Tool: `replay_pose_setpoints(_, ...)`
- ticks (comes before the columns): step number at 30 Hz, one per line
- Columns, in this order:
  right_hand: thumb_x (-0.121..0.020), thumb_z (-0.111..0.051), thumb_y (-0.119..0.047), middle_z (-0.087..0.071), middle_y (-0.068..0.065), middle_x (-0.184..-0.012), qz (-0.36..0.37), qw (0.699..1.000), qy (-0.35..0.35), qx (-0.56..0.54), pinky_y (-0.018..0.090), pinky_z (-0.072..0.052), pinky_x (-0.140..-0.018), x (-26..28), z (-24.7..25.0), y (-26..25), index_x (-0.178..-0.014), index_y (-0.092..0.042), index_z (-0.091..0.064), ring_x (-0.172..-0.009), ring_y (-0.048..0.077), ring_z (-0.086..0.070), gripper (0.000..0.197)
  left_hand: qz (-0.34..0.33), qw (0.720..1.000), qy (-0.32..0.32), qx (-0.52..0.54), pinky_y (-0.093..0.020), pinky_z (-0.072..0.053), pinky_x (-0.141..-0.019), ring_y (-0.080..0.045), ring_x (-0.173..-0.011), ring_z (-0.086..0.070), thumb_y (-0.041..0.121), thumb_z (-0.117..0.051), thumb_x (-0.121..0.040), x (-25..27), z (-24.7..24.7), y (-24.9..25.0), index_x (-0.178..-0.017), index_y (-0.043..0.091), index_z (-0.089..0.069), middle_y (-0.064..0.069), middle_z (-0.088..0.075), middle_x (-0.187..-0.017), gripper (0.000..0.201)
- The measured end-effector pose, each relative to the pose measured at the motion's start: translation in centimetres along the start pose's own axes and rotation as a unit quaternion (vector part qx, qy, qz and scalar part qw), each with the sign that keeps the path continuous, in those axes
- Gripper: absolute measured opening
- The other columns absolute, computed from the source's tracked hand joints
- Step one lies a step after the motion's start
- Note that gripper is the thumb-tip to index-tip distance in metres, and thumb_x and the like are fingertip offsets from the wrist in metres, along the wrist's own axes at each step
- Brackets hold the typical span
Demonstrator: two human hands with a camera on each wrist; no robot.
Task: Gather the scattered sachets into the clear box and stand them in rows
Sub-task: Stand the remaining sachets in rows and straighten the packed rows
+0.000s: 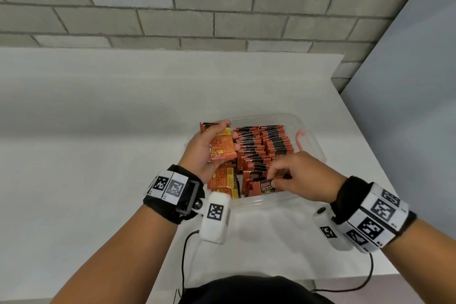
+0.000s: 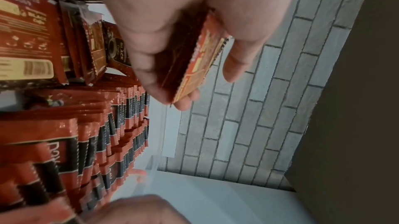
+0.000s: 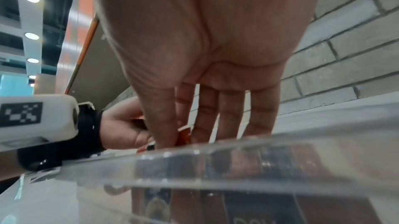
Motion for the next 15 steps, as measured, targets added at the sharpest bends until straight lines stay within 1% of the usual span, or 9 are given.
replay_pose_setpoints(2, -0.084, -0.07, -0.021, -0.059, -0.011, -0.09, -0.003, 0.999, 0.01, 0.036, 0.021, -0.047, -0.077, -0.4, -0.2, 0.1, -0.086, -0.023, -0.071, -0.083, 0.004, -0.056, 0.003, 0.002, 1.0, -0.002, -0.003, -0.036, -0.052, -0.069, -0.027, -0.071, -0.061, 0.024, -0.062, -0.081, 0.0, 0.0, 0.0, -0.108, 0.01, -0.061, -0.012, -0.066, -0.086, 0.03)
replay_pose_setpoints(4, -0.084, -0.071, -0.019, -0.057, -0.011, -0.084, -0.007, 0.999, 0.025, 0.043, 0.018, -0.044, -0.071, -0.7, -0.5, 0.1, -0.085, -0.02, -0.072, -0.077, 0.004, -0.054, 0.002, 0.002, 1.0, -0.003, -0.007, -0.034, -0.053, -0.066, -0.027, -0.071, -0.062, 0.023, -0.061, -0.081, 0.1, -0.1, 0.1, -0.109, 0.01, -0.06, -0.012, -0.067, -0.086, 0.031)
replay_pose_setpoints(6, -0.084, -0.071, -0.017, -0.061, -0.011, -0.078, -0.012, 0.999, 0.026, 0.033, 0.011, -0.039, -0.063, -1.0, -0.7, 0.0, -0.082, -0.02, -0.071, -0.07, 0.003, -0.056, 0.004, 0.001, 1.0, -0.002, -0.011, -0.034, -0.054, -0.065, -0.026, -0.07, -0.063, 0.023, -0.06, -0.082, 0.2, 0.0, 0.1, -0.109, 0.01, -0.06, -0.012, -0.067, -0.086, 0.03)
replay_pose_setpoints(7, -0.084, -0.072, -0.017, -0.064, -0.01, -0.076, -0.015, 0.999, 0.016, 0.035, 0.009, -0.038, -0.062, -1.1, -0.9, -0.1, -0.082, -0.021, -0.07, -0.068, 0.002, -0.057, 0.005, 0.0, 1.0, -0.003, -0.013, -0.033, -0.054, -0.065, -0.026, -0.07, -0.063, 0.022, -0.059, -0.083, 0.2, 0.0, 0.1, -0.109, 0.011, -0.06, -0.011, -0.067, -0.086, 0.028)
replay_pose_setpoints(9, -0.083, -0.072, -0.017, -0.065, -0.009, -0.074, -0.018, 0.998, -0.01, 0.062, 0.011, -0.038, -0.061, -1.4, -1.4, -0.3, -0.081, -0.021, -0.069, -0.066, 0.001, -0.056, 0.006, -0.001, 1.0, -0.001, -0.015, -0.033, -0.054, -0.064, -0.025, -0.07, -0.063, 0.022, -0.057, -0.087, 0.3, 0.1, 0.1, -0.109, 0.011, -0.06, -0.011, -0.067, -0.086, 0.025)
replay_pose_setpoints(12, -0.083, -0.071, -0.016, -0.06, -0.013, -0.073, -0.014, 0.994, -0.026, 0.104, 0.013, -0.038, -0.061, -1.5, -1.6, -0.6, -0.08, -0.021, -0.068, -0.066, 0.0, -0.053, 0.007, -0.002, 1.0, 0.002, -0.019, -0.032, -0.054, -0.062, -0.025, -0.069, -0.064, 0.022, -0.056, -0.089, 0.4, 0.2, 0.1, -0.109, 0.011, -0.06, -0.011, -0.067, -0.086, 0.024)
replay_pose_setpoints(15, -0.082, -0.072, -0.015, -0.059, -0.014, -0.074, -0.017, 0.992, -0.037, 0.117, 0.017, -0.044, -0.067, -1.7, -1.5, -0.6, -0.079, -0.019, -0.068, -0.071, 0.003, -0.055, 0.007, -0.001, 1.0, 0.001, -0.013, -0.031, -0.055, -0.061, -0.025, -0.069, -0.063, 0.022, -0.057, -0.087, 0.5, 0.1, 0.1, -0.11, 0.011, -0.06, -0.011, -0.066, -0.086, 0.025)
Point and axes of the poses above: each hand's wrist, its own x-axis away from the middle knuckle, its own z-axis out of the back of the hand, y = z × x, the point moved 7 cm from there along -x, towards the middle knuckle
